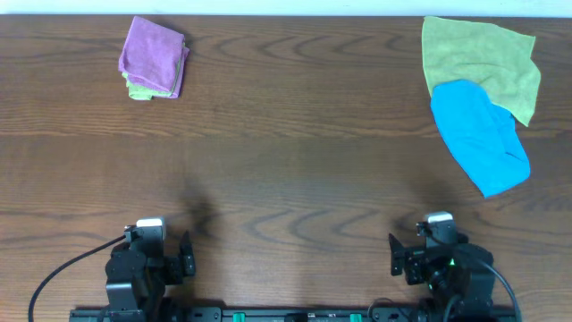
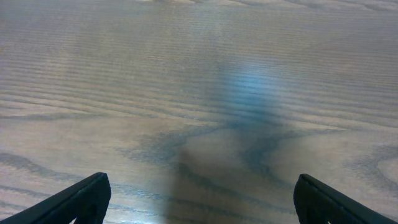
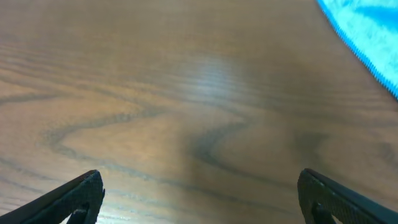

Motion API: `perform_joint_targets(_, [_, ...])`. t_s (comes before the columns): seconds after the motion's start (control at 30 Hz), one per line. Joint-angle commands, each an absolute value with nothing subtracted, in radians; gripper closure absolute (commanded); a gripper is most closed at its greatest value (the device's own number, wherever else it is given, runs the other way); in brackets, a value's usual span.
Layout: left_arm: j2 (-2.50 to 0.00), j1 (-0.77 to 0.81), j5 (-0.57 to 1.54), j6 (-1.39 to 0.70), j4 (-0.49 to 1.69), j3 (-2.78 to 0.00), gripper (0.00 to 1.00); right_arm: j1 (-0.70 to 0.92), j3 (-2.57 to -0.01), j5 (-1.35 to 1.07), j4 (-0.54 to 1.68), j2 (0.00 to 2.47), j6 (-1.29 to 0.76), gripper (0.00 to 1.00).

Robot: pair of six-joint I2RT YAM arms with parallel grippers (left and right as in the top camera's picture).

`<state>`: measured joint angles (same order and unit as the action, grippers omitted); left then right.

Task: Fold the cloth
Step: 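Move the right gripper toward the blue cloth on the green cloth, then lower the right gripper and grasp the blue cloth's edge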

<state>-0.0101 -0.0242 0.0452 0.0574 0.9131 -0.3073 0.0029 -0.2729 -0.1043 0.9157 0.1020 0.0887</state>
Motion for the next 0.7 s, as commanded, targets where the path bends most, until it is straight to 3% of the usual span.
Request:
perform_joint_targets(0.0, [-0.004,-0.026,0.023,0.086,0.969,-0.3,0.05,-0.008,-0.27,-0.141,0.925,0.147,0.07,0.01])
perform_joint_targets(0.27, [-0.004,-0.025,0.024,0.086,0.969,-0.3,0.05,-0.009,-0.378,-0.133,0.86,0.286,0.064,0.01])
perform_joint_targets(0.67, [-0.004,-0.026,0.023,0.086,0.969,-0.3,0.05,-0.064,-0.751,0.023,0.857,0.689,-0.023,0.01])
